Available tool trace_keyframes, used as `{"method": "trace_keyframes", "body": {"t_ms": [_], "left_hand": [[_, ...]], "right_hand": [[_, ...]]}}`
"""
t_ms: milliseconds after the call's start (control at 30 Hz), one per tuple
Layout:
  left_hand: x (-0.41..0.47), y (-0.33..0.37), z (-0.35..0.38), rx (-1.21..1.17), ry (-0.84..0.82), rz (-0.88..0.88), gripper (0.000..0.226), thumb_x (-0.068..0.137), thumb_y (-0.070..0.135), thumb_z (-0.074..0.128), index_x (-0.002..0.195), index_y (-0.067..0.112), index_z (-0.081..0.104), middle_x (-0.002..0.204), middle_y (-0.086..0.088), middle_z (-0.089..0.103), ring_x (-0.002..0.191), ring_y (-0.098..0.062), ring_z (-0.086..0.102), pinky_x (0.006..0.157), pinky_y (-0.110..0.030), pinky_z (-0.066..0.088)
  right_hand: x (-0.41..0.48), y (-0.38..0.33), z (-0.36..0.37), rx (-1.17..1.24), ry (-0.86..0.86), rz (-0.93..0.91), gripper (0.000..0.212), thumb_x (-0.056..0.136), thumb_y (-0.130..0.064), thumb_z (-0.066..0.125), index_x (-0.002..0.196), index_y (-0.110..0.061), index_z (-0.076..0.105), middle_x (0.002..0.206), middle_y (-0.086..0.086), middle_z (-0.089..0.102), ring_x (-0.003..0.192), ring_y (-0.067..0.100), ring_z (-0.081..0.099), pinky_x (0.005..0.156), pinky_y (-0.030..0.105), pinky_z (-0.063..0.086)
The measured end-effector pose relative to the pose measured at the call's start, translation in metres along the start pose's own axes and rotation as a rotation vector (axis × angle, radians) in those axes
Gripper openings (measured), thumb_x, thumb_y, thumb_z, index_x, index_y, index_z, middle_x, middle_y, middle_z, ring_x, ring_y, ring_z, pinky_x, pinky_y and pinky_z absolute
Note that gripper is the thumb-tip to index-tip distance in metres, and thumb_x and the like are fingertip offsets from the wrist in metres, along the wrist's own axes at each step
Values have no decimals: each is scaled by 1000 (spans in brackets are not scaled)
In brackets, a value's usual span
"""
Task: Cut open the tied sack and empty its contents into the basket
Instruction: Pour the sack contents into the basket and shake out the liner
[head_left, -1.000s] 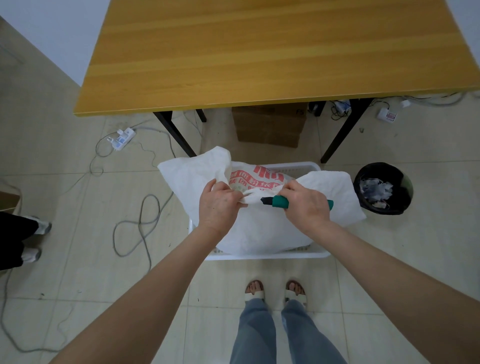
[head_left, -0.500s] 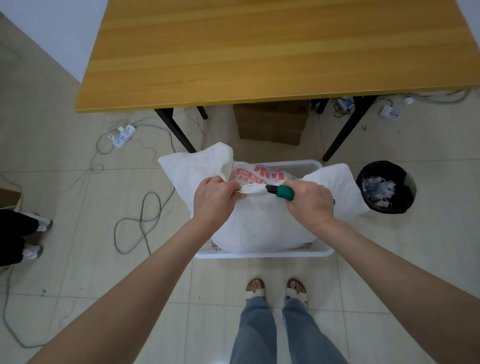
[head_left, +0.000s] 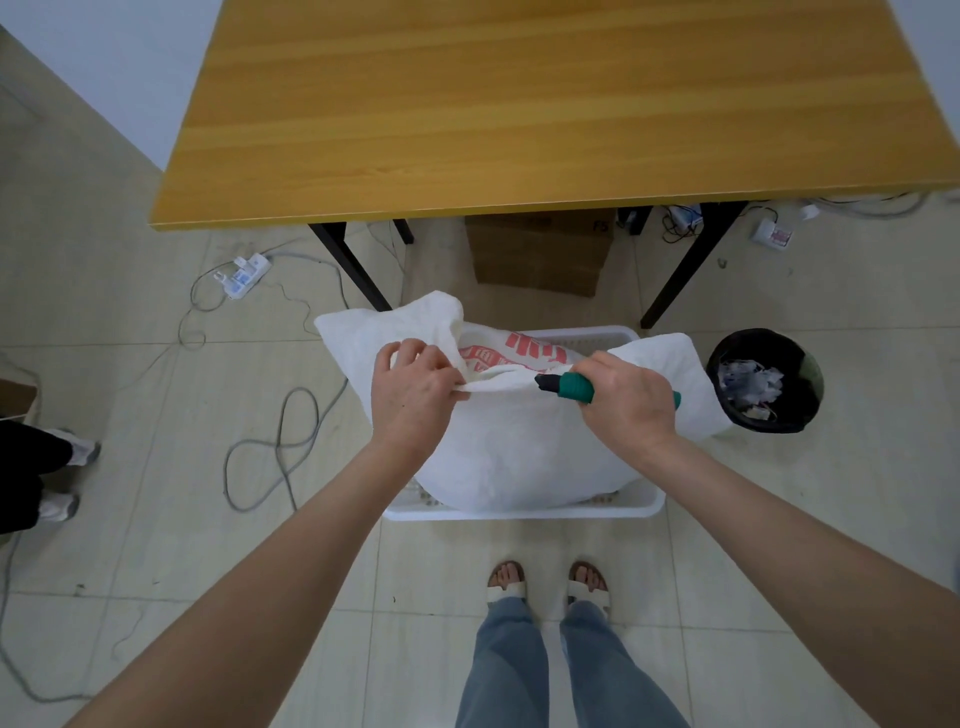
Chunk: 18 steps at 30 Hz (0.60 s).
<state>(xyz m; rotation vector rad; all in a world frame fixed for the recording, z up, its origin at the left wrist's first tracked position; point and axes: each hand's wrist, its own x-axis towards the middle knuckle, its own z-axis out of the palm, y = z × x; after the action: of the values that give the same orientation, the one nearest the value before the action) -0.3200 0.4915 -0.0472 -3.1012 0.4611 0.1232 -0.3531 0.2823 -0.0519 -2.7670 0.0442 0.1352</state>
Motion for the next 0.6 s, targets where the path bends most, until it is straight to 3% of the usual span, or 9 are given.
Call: {"method": "trace_keyframes", "body": {"t_ms": [100, 200, 333, 433, 600], "left_hand": [[-5, -1, -9, -13, -24, -5, 26, 90, 40, 55, 104, 26, 72, 104, 6, 70, 113, -20, 49, 105, -36, 25], [-14, 0, -16, -39, 59, -23, 19, 84, 36, 64, 92, 23, 75, 96, 3, 71, 105, -24, 53, 100, -40, 31], [-22, 4, -26, -39, 11, -47, 22, 88, 38, 59, 99, 25, 73, 104, 6, 66, 109, -21, 49, 101, -37, 29], [-22, 5, -34, -84, 88, -73, 19, 86, 36, 62, 94, 24, 74, 100, 4, 68, 103, -22, 51, 96, -38, 33], [-26, 5, -44, -69, 34, -65, 24, 91, 39, 54, 103, 28, 70, 108, 9, 65, 108, -18, 48, 99, -34, 30]], "right_hand": [[-5, -3, -12, -7, 21, -26, 25, 85, -21, 69, 108, -12, 69, 104, 4, 67, 81, 25, 59, 62, 24, 36], [-13, -8, -23, 11, 67, -41, 18, 71, -12, 81, 86, -8, 72, 88, 8, 64, 58, 21, 41, 52, 14, 21], [-19, -11, -33, -11, 28, -36, 18, 86, -21, 67, 102, -12, 69, 97, 3, 64, 69, 17, 42, 49, 17, 17], [-23, -14, -40, 34, 73, 9, 19, 85, -24, 68, 100, -12, 68, 92, 2, 63, 68, 16, 43, 49, 17, 17], [-30, -19, -51, 29, 54, 15, 17, 88, -27, 64, 100, -15, 67, 91, 1, 63, 69, 16, 43, 48, 19, 17]]}}
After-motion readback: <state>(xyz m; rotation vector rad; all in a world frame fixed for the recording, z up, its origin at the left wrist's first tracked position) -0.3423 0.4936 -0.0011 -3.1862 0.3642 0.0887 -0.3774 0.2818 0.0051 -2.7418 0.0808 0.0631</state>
